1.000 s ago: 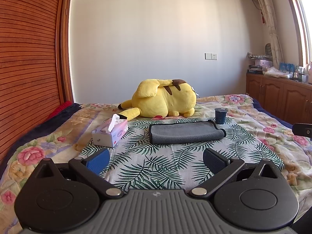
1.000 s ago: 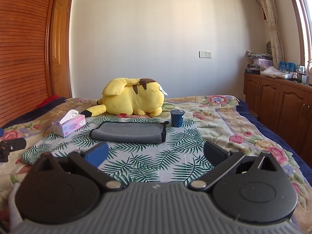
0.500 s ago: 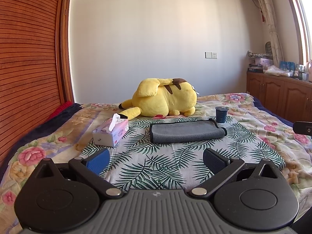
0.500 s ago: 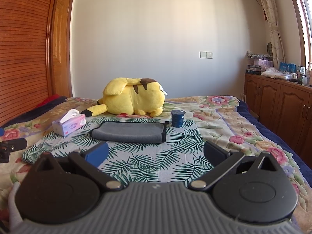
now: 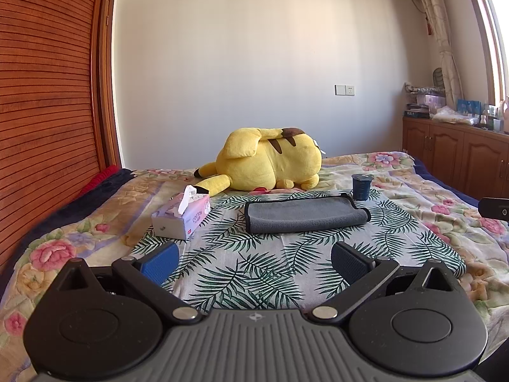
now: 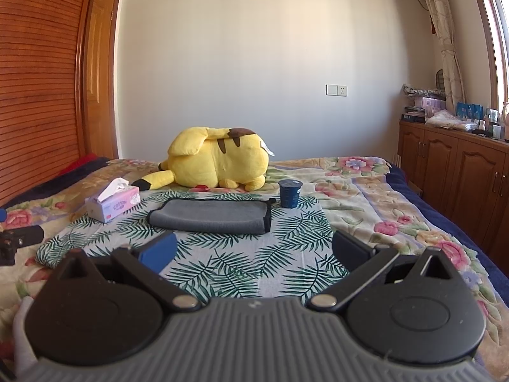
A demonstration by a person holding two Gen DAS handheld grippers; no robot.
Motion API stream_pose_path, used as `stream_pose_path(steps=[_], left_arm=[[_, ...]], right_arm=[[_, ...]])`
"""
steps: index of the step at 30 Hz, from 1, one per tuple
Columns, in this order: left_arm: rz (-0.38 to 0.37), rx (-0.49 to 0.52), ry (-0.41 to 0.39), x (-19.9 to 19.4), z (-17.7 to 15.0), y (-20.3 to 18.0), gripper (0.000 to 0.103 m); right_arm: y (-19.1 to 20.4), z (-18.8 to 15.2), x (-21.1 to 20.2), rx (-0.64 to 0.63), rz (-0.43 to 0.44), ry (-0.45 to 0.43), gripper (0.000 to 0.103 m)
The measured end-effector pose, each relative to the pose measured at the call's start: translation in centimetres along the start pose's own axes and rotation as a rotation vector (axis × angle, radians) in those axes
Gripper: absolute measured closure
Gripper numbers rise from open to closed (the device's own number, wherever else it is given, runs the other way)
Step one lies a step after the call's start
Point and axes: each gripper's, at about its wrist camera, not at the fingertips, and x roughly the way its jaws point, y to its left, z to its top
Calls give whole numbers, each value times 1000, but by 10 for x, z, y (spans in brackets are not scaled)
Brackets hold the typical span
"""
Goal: Fold towel
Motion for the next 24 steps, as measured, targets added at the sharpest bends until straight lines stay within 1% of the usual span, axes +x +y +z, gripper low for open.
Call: stream_pose_path(steps=[24], left_arm=[[2, 4, -4, 1, -3, 4, 16]], right_arm=[[1, 0, 0, -2, 0, 0, 0]])
